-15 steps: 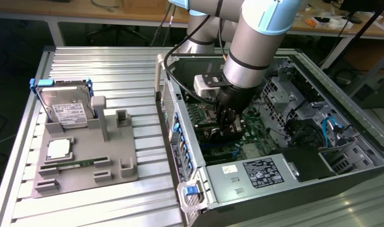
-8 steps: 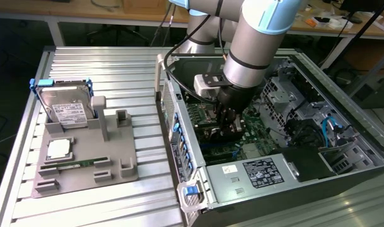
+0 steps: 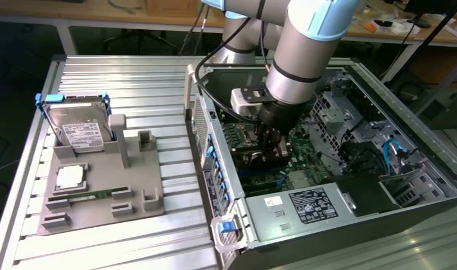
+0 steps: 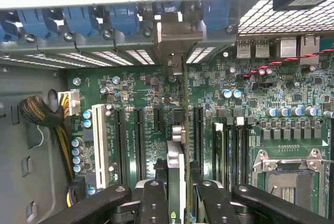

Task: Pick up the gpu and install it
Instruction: 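Insert the gpu into the slot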

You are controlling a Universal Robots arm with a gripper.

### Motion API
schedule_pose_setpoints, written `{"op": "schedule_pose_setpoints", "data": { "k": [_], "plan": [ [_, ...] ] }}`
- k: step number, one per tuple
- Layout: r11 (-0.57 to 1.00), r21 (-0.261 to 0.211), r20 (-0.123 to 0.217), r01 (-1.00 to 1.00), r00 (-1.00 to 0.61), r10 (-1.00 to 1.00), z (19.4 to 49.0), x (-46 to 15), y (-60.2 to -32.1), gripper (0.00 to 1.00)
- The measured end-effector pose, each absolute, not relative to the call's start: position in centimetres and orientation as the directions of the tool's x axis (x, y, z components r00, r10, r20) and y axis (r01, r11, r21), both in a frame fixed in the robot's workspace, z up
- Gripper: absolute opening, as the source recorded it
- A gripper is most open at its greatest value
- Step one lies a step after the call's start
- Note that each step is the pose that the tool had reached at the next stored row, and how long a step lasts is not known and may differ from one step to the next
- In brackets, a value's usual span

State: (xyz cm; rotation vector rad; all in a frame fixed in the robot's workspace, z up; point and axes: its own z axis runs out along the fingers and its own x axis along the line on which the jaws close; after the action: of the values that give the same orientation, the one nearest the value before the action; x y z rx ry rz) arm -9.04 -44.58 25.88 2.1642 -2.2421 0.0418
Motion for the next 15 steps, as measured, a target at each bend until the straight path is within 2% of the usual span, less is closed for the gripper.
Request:
{"op": "schedule_pose_setpoints", "data": {
  "k": [15],
  "plan": [
    [0.035,-0.002,0.038,-0.999,-0.035,-0.999,25.91,-9.06,-44.60,0.27]
  ]
}}
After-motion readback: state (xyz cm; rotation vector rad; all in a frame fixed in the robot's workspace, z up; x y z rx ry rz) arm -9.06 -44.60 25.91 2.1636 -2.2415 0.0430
